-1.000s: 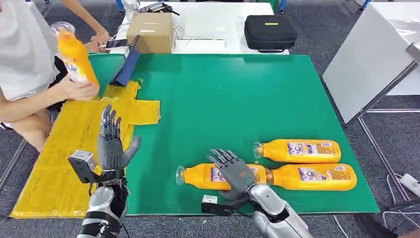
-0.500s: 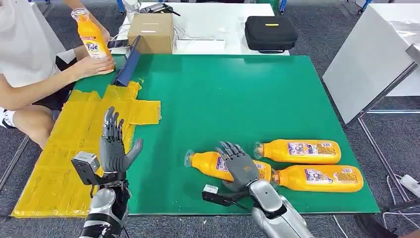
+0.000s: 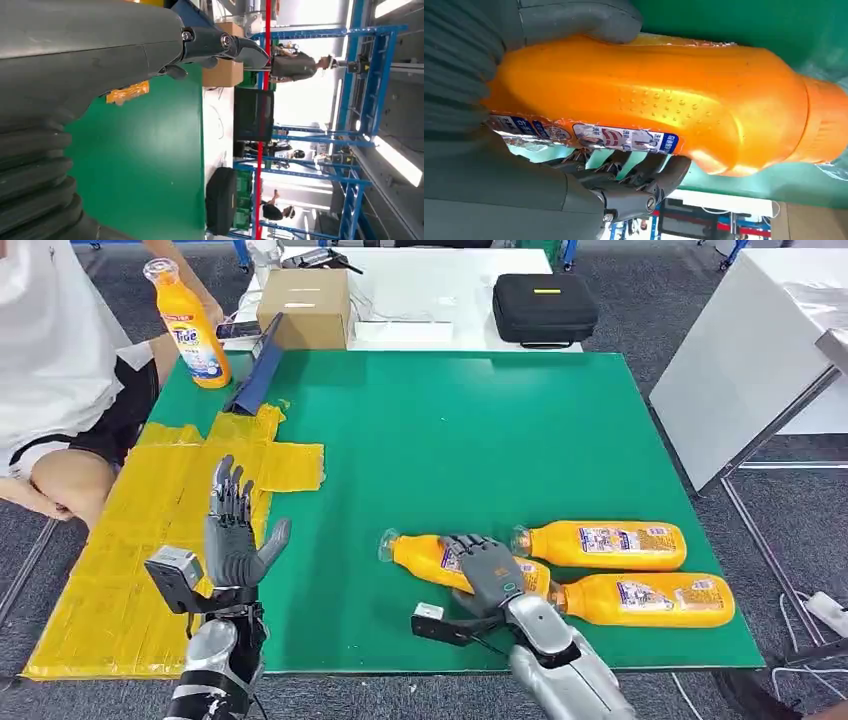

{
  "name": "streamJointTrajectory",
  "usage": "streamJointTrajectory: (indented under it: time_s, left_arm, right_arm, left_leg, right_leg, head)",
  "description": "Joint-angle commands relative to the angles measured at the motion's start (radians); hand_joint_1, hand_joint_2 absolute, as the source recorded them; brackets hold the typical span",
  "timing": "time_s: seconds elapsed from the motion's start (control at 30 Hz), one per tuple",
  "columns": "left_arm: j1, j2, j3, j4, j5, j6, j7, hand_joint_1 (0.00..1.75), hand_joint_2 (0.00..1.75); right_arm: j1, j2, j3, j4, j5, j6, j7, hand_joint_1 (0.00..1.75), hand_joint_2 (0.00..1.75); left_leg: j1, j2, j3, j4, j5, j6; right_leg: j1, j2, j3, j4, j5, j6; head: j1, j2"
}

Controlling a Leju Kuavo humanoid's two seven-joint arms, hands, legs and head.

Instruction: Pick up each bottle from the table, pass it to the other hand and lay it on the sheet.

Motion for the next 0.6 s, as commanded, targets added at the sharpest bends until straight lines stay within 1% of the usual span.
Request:
streamJointTrajectory:
  time_s: [0.03, 0.23, 0.37, 0.4, 0.5, 0.53, 0.6]
  left_arm:
    - [-0.028, 0.008, -0.009, 0.051, 0.009, 0.004, 0.003, 0.0, 1.75]
    - [-0.04, 0.008, -0.018, 0.067, 0.013, -0.001, 0.003, 0.0, 1.75]
    - [-0.046, 0.006, -0.027, 0.074, 0.011, -0.001, 0.003, 0.0, 1.75]
    - [-0.047, 0.007, -0.03, 0.075, 0.011, -0.001, 0.003, 0.0, 1.75]
    - [-0.049, 0.007, -0.031, 0.076, 0.01, 0.0, 0.003, 0.0, 1.75]
    - [-0.049, 0.007, -0.031, 0.076, 0.01, 0.0, 0.003, 0.0, 1.75]
    - [-0.049, 0.007, -0.031, 0.076, 0.011, 0.0, 0.003, 0.0, 1.75]
  right_arm:
    - [-0.023, 0.014, -0.018, 0.158, -0.025, 0.023, -0.011, 1.75, 1.75]
    - [-0.046, 0.043, -0.033, 0.206, -0.071, 0.009, -0.041, 1.75, 1.75]
    - [-0.063, 0.064, -0.014, 0.249, -0.065, 0.019, -0.042, 1.75, 1.75]
    - [-0.068, 0.068, -0.006, 0.265, -0.059, 0.019, -0.041, 1.75, 1.75]
    - [-0.073, 0.07, 0.0, 0.279, -0.055, 0.018, -0.039, 1.75, 1.75]
    - [-0.073, 0.07, 0.0, 0.279, -0.055, 0.018, -0.039, 1.75, 1.75]
    - [-0.076, 0.073, 0.003, 0.287, -0.054, 0.015, -0.04, 1.75, 1.75]
  left_leg:
    - [0.001, -0.004, 0.005, 0.0, -0.001, -0.003]
    - [0.002, -0.004, 0.006, -0.001, -0.002, -0.004]
    - [0.001, -0.002, 0.008, -0.001, -0.001, -0.004]
    - [0.002, 0.0, 0.007, -0.001, -0.001, -0.003]
    - [0.002, -0.001, 0.01, -0.001, -0.002, -0.006]
    - [0.002, 0.002, 0.008, -0.001, -0.001, -0.004]
    - [0.002, 0.004, 0.009, -0.001, -0.001, -0.004]
  right_leg:
    - [0.001, -0.001, 0.006, -0.001, -0.001, -0.001]
    - [0.001, -0.001, 0.007, -0.001, -0.002, 0.0]
    - [0.001, -0.001, 0.008, -0.001, -0.002, -0.001]
    - [0.001, 0.0, 0.007, -0.001, -0.001, 0.0]
    - [0.001, 0.002, 0.009, -0.001, -0.002, -0.001]
    - [0.001, 0.005, 0.007, -0.002, -0.003, -0.001]
    - [0.001, 0.007, 0.007, -0.002, -0.004, -0.001]
  head:
    - [0.0, 0.0]
    - [0.0, 0.0]
    - [0.0, 0.0]
    - [0.0, 0.0]
    - [0.0, 0.0]
    - [0.0, 0.0]
    - [0.0, 0.0]
